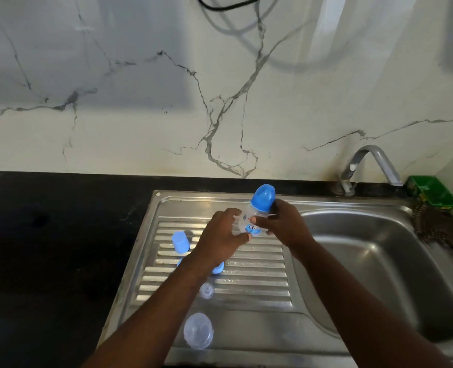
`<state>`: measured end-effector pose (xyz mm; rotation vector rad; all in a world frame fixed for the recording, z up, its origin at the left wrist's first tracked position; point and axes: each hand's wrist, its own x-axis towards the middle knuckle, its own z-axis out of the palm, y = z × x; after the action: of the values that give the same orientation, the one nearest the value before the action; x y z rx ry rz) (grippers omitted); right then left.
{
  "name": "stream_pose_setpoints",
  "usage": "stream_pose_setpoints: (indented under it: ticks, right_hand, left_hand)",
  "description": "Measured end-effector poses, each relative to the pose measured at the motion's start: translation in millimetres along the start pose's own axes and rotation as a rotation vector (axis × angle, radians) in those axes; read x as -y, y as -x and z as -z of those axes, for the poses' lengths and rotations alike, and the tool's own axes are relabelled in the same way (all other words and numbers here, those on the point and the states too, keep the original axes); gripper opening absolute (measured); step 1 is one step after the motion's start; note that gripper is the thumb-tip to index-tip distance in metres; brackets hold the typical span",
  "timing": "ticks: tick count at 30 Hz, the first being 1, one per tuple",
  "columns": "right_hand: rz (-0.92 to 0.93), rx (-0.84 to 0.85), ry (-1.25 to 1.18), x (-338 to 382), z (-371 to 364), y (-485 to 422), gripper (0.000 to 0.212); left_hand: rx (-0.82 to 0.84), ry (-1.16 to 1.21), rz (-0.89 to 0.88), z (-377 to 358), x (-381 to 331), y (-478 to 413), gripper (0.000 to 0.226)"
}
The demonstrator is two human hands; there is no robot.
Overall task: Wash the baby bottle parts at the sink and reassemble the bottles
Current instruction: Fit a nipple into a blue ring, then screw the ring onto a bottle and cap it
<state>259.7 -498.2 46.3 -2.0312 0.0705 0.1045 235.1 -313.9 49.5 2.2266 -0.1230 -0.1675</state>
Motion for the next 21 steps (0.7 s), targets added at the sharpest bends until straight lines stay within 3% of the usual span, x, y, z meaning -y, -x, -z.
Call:
stream_pose_setpoints:
  ticks: [3,7,21]
  right_hand:
    - [-0.042,-0.078,0.156,-13,-9,-26,0.059]
    - [-0.028,-0.096,0.273,-18,-22,-55,0.055]
    - [-0.022,-0.049,0.363,-41,-39,-118,0.044]
  left_hand:
    - [-0.057,-0.027,0.008,8,11,-14,0.040]
    - [-0.102,-0.012,0.028,17,19,-30,0.028]
    - [-0.145,0.109,0.130,24,43,-41,0.022]
